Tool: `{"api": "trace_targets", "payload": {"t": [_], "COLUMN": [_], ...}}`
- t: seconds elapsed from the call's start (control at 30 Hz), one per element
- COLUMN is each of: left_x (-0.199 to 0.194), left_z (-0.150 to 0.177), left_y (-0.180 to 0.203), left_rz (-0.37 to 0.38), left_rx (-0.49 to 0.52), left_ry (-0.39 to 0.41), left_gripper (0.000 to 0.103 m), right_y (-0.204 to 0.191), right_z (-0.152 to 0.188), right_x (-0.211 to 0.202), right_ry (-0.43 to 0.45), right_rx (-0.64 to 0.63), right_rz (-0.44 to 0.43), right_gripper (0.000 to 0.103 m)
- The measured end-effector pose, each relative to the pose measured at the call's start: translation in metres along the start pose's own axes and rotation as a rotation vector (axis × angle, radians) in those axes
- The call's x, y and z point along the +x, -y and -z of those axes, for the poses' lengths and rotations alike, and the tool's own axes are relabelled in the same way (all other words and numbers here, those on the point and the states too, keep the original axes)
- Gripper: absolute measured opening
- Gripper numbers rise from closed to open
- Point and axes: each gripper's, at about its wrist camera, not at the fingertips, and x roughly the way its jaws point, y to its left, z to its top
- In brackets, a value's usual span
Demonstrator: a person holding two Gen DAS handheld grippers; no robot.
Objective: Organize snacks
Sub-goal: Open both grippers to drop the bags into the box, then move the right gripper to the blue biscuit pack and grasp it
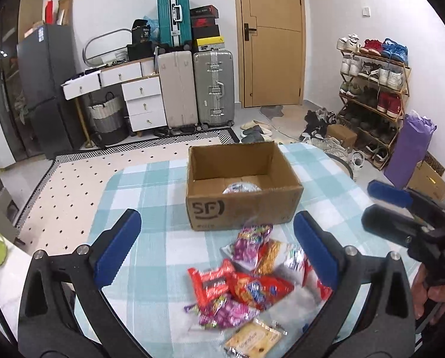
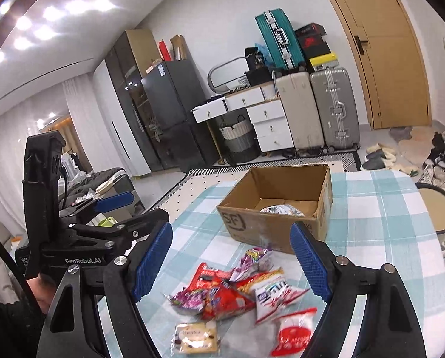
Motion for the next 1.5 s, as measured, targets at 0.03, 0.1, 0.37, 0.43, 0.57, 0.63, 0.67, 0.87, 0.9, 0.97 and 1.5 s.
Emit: {"api": "trace_targets", "payload": {"t": [0.03,0.1,0.37,0.43,0.57,0.63,0.67,0.87,0.9,0.97,1.5], "left_x": [-0.007,-0.017,-0.074,-0.079,-0.076,-0.075,-0.073,-0.06,-0.059,-0.055,-0.027], "left_z": [0.006,0.016,0.064,0.075,0.095,0.107,0.111,0.135,0.139,0.148,0.195], "left_y": [0.001,0.004,-0.003,-0.006,-0.011,-0.014,-0.016,-0.025,-0.027,-0.026,-0.034], "left_rz": [0.002,0.004,-0.042,-0.029,-0.018,-0.016,-0.014,-0.009,-0.009,-0.017,0.005], "left_rx": [0.002,0.013,-0.018,-0.028,-0.047,-0.068,-0.081,-0.127,-0.13,-0.127,-0.19], "left_ry": [-0.009,-0.025,0.028,0.025,-0.01,-0.027,-0.035,-0.072,-0.075,-0.088,-0.179], "left_gripper": [0.102,0.102,0.102,0.102,0.102,0.102,0.102,0.102,0.102,0.102,0.102], "right_y": [-0.006,-0.012,-0.029,-0.027,-0.024,-0.026,-0.028,-0.033,-0.032,-0.034,-0.04], "right_z": [0.005,0.01,0.046,0.057,0.081,0.094,0.1,0.14,0.144,0.155,0.188], "right_x": [-0.006,-0.015,-0.042,-0.041,-0.038,-0.039,-0.039,-0.028,-0.026,-0.022,-0.008], "right_ry": [0.01,0.026,0.033,0.009,-0.058,-0.084,-0.103,-0.193,-0.207,-0.231,-0.336], "right_rx": [-0.004,-0.004,-0.026,-0.03,-0.032,-0.039,-0.041,-0.049,-0.05,-0.061,-0.137], "right_rz": [0.006,0.01,0.047,0.077,0.104,0.107,0.106,0.094,0.089,0.092,0.145], "right_gripper": [0.093,0.098,0.102,0.102,0.102,0.102,0.102,0.102,0.102,0.102,0.102]}}
